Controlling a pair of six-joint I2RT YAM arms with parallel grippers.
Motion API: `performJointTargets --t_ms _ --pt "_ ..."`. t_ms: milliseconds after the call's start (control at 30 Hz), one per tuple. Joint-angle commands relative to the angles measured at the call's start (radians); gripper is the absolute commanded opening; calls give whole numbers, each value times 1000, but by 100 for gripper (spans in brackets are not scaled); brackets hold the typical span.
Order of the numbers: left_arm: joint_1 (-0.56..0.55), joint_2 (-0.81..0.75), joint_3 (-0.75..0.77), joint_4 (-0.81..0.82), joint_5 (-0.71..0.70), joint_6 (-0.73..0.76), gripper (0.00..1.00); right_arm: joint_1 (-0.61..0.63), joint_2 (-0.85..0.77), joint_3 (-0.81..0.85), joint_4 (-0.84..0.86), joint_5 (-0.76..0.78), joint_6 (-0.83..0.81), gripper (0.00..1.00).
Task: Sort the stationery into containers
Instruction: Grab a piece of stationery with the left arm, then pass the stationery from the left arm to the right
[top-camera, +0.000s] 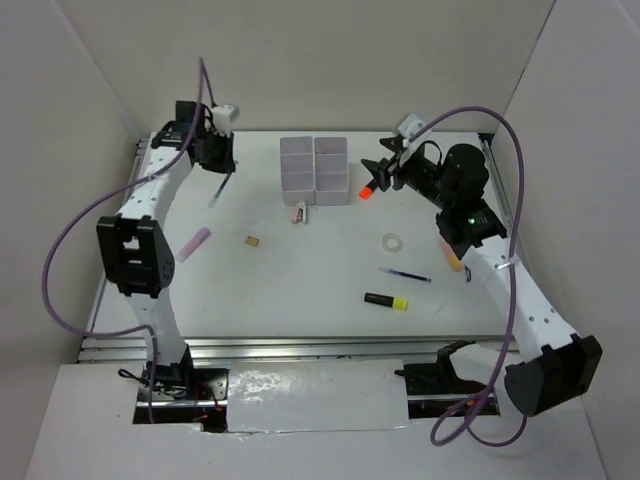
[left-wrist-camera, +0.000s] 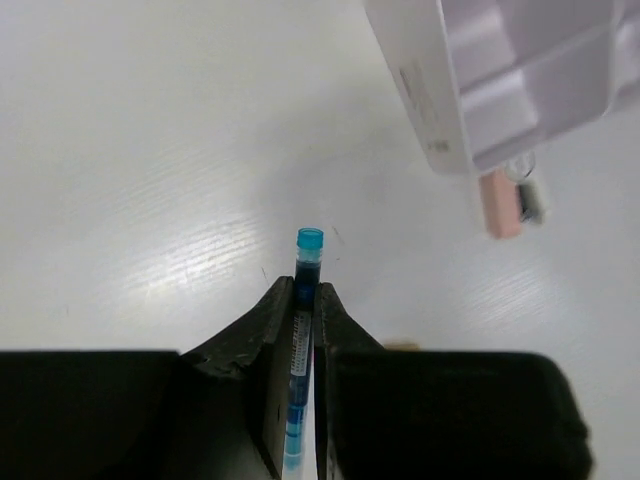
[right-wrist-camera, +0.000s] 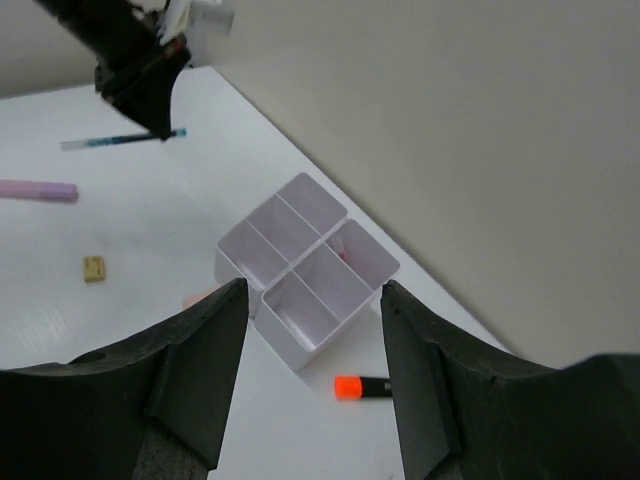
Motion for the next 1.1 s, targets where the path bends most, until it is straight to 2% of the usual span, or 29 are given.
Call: performJointTargets --t_ms 0,33,67,167,200,233,267,300,367,467,600,767,1067 --pt "14 -232 -12 -34 -69 -383 0 77 -88 -56 29 -3 -125 63" --pt "15 -255 -29 -41 -74 -505 0 100 -123 -76 49 9 -172 63" --pt "23 -278 -49 -51 -56 -555 0 126 -143 -122 89 20 -199 63" --pt "61 -362 -168 -37 105 -745 0 235 -200 -214 158 35 -358 63" --pt "70 -408 -257 18 209 -800 0 296 -209 -240 181 40 -403 63" --pt "73 -433 -305 62 255 -858 0 326 -225 -263 206 48 -487 63" --pt "102 -454 -355 104 292 -985 0 355 -225 -308 256 49 -530 64" --pt "107 -482 -430 166 360 -1038 0 410 -225 -332 284 51 -568 64" --pt "101 -499 -483 199 417 -1155 0 456 -205 -390 386 55 -670 64" --pt "58 -504 -547 193 516 -1213 0 521 -135 -434 485 16 -777 66" --pt "20 -513 -612 207 566 -1267 0 593 -47 -432 494 -70 -872 66" --pt "0 -556 -695 233 560 -1298 0 634 65 -431 499 -112 -958 65" --pt "-29 -576 -741 253 569 -1365 1 664 105 -443 448 -126 -1070 64"
